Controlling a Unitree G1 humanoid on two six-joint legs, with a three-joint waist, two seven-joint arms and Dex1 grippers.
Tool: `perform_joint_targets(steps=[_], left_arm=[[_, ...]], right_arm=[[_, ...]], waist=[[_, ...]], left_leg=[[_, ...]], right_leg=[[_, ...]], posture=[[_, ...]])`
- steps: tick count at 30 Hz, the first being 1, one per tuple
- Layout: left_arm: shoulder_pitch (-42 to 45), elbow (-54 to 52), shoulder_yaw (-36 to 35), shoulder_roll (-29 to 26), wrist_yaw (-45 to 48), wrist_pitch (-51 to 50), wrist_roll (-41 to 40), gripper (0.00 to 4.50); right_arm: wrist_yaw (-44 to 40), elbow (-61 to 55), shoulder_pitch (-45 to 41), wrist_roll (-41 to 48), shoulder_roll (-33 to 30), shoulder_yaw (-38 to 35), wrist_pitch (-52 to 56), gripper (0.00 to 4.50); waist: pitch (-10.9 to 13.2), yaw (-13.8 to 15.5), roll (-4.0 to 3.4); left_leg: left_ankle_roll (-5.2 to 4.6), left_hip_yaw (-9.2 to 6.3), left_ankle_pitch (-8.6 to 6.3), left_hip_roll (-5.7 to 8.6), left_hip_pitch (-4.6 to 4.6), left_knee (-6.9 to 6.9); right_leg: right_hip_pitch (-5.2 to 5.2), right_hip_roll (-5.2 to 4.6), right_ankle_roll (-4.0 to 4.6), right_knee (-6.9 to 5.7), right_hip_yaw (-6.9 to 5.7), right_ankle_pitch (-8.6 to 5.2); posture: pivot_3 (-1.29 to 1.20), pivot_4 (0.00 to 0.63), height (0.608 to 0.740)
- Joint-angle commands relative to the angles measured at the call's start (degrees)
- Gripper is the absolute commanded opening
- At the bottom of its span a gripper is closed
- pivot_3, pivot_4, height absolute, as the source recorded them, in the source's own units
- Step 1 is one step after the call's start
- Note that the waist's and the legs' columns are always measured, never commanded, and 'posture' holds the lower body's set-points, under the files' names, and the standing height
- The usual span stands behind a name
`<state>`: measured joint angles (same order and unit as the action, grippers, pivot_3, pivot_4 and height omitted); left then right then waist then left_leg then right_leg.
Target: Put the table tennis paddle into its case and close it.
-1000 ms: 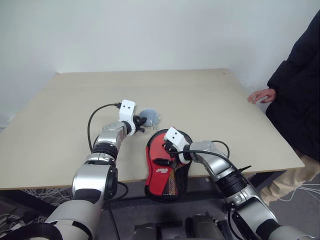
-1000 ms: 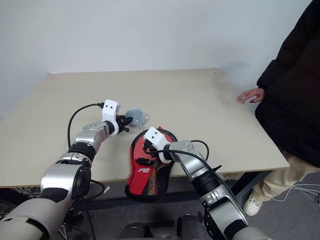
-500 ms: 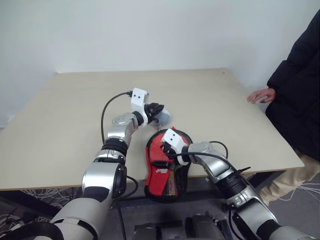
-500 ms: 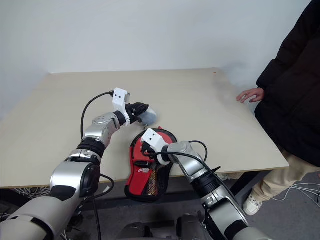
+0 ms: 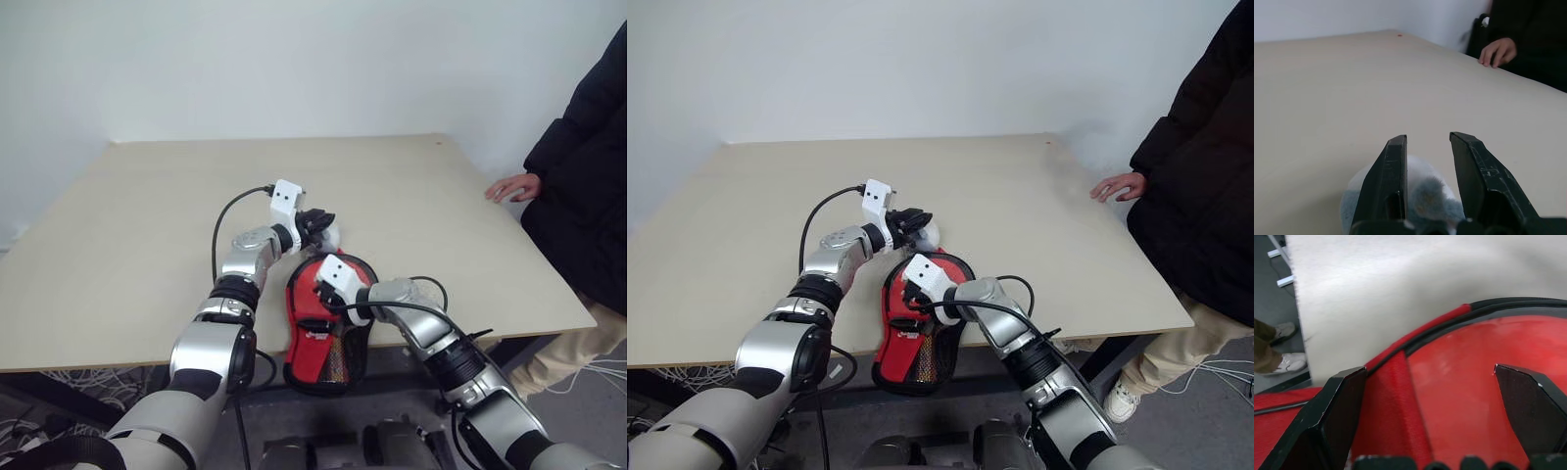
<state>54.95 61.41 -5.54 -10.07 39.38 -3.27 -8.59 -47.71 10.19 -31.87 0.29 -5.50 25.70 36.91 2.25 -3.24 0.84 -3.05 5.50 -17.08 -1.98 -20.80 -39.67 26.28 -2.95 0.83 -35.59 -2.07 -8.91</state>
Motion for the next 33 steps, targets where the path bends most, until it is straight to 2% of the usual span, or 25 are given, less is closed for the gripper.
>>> perform_joint_targets(steps=[1, 14, 25, 28, 33], left_arm=[[1.19, -1.34, 0.85, 1.23, 0.25, 0.83, 0.6, 1.38], [-0.39, -13.99, 1.61, 1.92, 3.78, -5.03, -1.13, 1.38], [-2.29, -33.5, -1.45, -5.56, 1.83, -16.58, -5.09, 1.38], [-8.16, -42.42, 0.27, -8.9, 4.44, -20.25, -5.73, 1.38], [-20.96, -57.0, 2.84, -10.65, 6.53, -26.81, -8.88, 1.38]], right_arm=[[-0.6, -1.03, 0.38, 0.9, -0.24, 1.05, 1.0, 4.5], [-0.77, -1.27, 0.31, 1.28, -0.42, 1.67, 1.46, 4.5], [-1.63, -0.66, -0.27, 1.38, -0.21, 2.17, 1.27, 4.5], [-2.26, -0.29, -0.53, 1.45, -0.86, 1.9, 1.17, 4.5], [-3.82, 4.02, -3.52, 1.59, -4.54, -0.92, -0.89, 4.5]], waist=[[0.0, 0.0, 0.0], [0.0, -0.02, 0.01], [0.0, -0.02, 0.0], [0.0, -0.12, -0.01], [0.0, 0.29, 0.0]], left_leg=[[0.0, 0.0, 0.0, 0.0, 0.0, 0.0], [0.0, 0.01, 0.0, 0.0, 0.01, 0.0], [0.0, 0.0, 0.0, -0.03, 0.07, 0.0], [0.01, 0.03, 0.0, -0.03, 0.08, 0.01], [0.01, 0.03, 0.0, -0.02, 0.08, -0.01]], right_leg=[[0.0, 0.0, 0.0, 0.0, 0.0, 0.0], [-0.01, 0.0, 0.0, 0.0, 0.01, 0.0], [-0.04, 0.04, 0.0, -0.02, 0.04, 0.0], [-0.03, 0.04, 0.0, -0.03, 0.08, 0.0], [-0.05, 0.01, 0.0, -0.02, 0.07, -0.01]], posture=[[0.0, 0.0, 0.74], [0.0, 0.0, 0.74], [0.0, 0.0, 0.74], [0.0, 0.0, 0.74], [0.0, 0.0, 0.74]])
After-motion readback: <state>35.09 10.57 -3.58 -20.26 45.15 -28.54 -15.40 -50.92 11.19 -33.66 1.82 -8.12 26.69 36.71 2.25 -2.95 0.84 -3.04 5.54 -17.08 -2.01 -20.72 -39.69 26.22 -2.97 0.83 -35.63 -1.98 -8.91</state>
